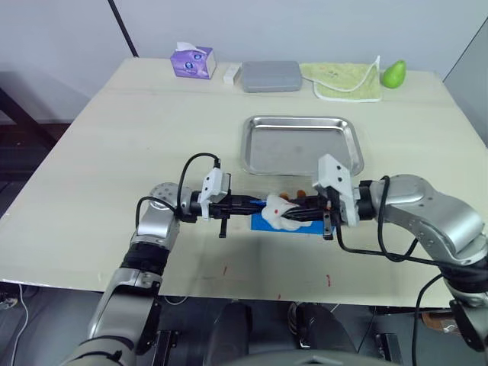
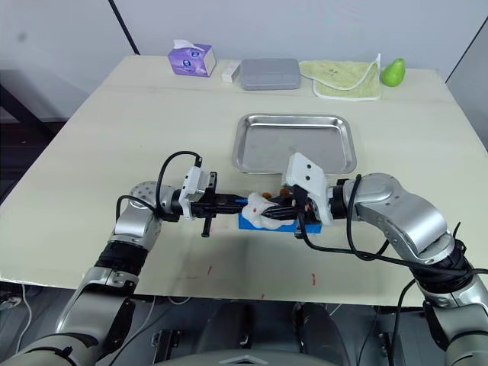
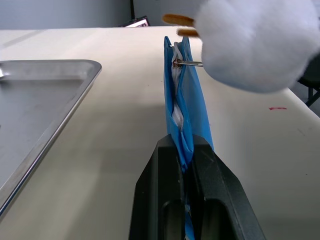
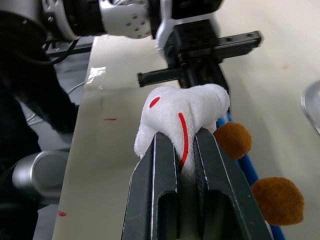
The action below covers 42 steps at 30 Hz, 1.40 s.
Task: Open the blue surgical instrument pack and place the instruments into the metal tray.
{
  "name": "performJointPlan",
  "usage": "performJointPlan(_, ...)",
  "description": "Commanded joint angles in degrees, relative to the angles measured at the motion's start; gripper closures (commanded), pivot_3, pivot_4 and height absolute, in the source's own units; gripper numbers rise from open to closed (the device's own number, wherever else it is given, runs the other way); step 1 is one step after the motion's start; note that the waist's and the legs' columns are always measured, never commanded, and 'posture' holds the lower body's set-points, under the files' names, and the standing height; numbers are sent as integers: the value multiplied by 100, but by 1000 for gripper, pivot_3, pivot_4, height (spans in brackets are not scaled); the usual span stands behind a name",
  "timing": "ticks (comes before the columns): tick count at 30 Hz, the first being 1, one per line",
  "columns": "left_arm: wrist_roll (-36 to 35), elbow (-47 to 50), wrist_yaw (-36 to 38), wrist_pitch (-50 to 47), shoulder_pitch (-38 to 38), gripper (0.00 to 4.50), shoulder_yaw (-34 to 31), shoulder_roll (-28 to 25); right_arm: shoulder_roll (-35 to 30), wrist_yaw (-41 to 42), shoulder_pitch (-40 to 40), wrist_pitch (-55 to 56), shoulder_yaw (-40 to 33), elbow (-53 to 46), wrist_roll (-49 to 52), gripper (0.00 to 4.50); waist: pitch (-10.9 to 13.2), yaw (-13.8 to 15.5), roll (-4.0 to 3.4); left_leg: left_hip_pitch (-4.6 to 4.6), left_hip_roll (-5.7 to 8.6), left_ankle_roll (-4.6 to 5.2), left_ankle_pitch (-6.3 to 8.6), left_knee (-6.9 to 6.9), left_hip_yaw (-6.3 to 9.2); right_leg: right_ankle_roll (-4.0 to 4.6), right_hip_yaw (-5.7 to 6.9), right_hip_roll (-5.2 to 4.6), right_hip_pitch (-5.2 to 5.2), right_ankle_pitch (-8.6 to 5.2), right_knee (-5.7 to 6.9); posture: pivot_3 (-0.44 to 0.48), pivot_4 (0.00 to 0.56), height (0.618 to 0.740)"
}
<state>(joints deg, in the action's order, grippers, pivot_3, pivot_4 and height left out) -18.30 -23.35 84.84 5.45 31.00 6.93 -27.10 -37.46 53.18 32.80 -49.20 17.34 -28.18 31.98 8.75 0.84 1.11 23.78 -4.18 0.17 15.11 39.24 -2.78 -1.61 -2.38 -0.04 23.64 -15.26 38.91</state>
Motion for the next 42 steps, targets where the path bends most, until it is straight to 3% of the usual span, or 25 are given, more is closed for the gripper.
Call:
performJointPlan(1, 148, -22, 30, -54, -14, 4500, 199, 42, 19, 163, 93, 72, 113, -54, 4, 3052, 0, 0, 0, 0, 0, 0, 0, 0, 0, 0, 0, 0, 0, 0, 0, 0, 150, 738)
performJointPlan(2, 146, 3, 30, -69, -15, 4500, 203, 40, 0, 221, 106, 81, 147, -48, -10, 2442, 0, 1, 0, 0, 0, 0, 0, 0, 0, 0, 0, 0, 0, 0, 1, 0, 150, 738)
performJointPlan(3, 142, 61, 25, -96, -25, 4500, 212, 36, -11, 268, 107, 99, 142, -59, 4, 2249, 0, 2, 0, 0, 0, 0, 0, 0, 1, 0, 1, 0, 0, 0, 1, 0, 150, 738)
performJointPlan(8, 93, 281, 22, -234, -46, 4500, 218, 7, 22, 441, 53, 67, -330, -205, 471, 116, 1, 6, 1, 1, 0, 0, 0, 0, 1, 0, 1, 0, 0, 0, 0, 0, 150, 738)
performJointPlan(16, 60, 250, 146, -150, -85, 4500, 136, -88, -251, 470, -861, 780, -1732, -722, 905, 116, 1, 5, 1, 4, 0, 0, 0, 0, 2, 0, 3, -1, 0, 0, -4, 0, 150, 738)
performJointPlan(20, 76, 99, 167, 3, -102, 4500, 95, -93, -456, 424, -1886, 1001, -2905, -827, 1104, 116, 1, 3, 1, -1, 0, 0, 0, -1, 4, 0, 2, 1, -1, -1, 0, 0, 150, 738)
performJointPlan(26, 92, 91, 121, 104, -159, 4500, 91, -105, -989, 1086, -3758, 1429, -4608, -757, 1150, 116, 0, -19, 1, -6, 1, 0, 0, -2, 2, -1, -2, 2, -8, -1, -2, 0, 150, 738)
performJointPlan(32, 62, 92, 148, 163, -212, 4500, 45, -168, -1171, 1684, -4987, 1660, -5975, -439, 1099, 116, -6, -13, -5, -12, 1, 0, 0, -4, 2, -2, -6, 7, -13, -1, -3, 0, 150, 738)
performJointPlan(37, 51, 45, 194, 187, -205, 4500, 58, -206, -1292, 2164, -5600, 1934, -6527, -104, 1000, 116, -11, -39, -13, -18, 0, 0, 0, -4, 1, -2, -11, 10, -15, -1, -1, 0, 150, 738)
performJointPlan(42, 33, 39, 208, 174, -191, 4500, 65, -216, -1431, 2150, -5476, 2006, -6434, 4, 1042, 116, -13, -41, -17, -17, 0, 0, 0, -5, 1, -2, -11, 10, -15, -2, -3, 0, 150, 738)
